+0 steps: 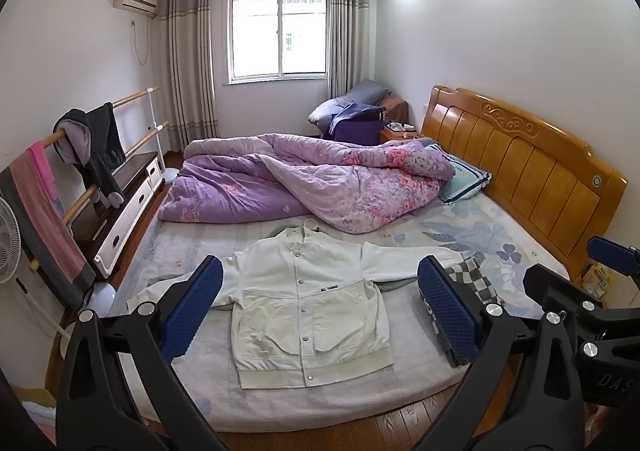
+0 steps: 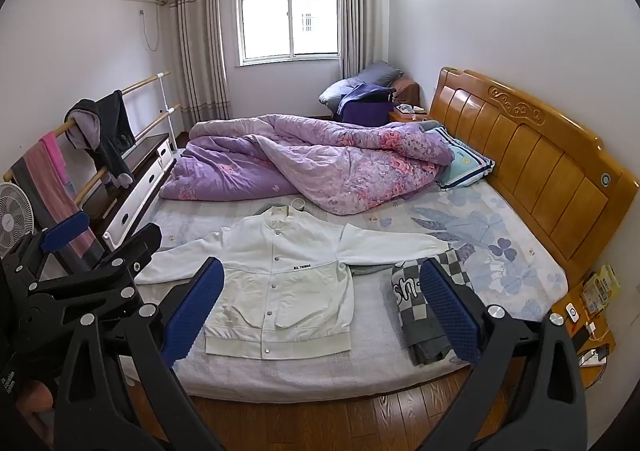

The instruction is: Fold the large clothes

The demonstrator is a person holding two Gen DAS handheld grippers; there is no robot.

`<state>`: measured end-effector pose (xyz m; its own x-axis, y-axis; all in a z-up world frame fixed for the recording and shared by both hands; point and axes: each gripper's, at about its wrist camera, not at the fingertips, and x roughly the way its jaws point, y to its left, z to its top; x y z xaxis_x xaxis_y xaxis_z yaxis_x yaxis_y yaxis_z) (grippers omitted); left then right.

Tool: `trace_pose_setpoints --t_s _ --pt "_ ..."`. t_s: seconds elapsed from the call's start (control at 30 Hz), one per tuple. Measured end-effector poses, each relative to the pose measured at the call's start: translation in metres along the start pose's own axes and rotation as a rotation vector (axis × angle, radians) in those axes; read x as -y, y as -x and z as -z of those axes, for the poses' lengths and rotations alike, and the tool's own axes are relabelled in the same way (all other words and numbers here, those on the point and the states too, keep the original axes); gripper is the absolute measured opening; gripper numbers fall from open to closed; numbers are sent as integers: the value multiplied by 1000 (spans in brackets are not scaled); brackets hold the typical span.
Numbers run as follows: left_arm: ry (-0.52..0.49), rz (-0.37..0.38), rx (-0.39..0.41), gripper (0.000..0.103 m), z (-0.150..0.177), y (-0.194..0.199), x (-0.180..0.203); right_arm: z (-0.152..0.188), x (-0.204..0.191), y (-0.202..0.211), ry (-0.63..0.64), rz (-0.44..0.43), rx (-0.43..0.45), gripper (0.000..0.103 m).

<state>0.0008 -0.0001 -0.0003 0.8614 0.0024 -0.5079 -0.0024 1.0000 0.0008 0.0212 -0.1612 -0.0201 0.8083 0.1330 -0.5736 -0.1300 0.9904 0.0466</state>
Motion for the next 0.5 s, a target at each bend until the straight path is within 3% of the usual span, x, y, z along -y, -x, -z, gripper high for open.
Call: trace_pose_setpoints --t_s 0.5 --pt "0 1 6 98 0 0 0 -2 2 4 1 2 1 95"
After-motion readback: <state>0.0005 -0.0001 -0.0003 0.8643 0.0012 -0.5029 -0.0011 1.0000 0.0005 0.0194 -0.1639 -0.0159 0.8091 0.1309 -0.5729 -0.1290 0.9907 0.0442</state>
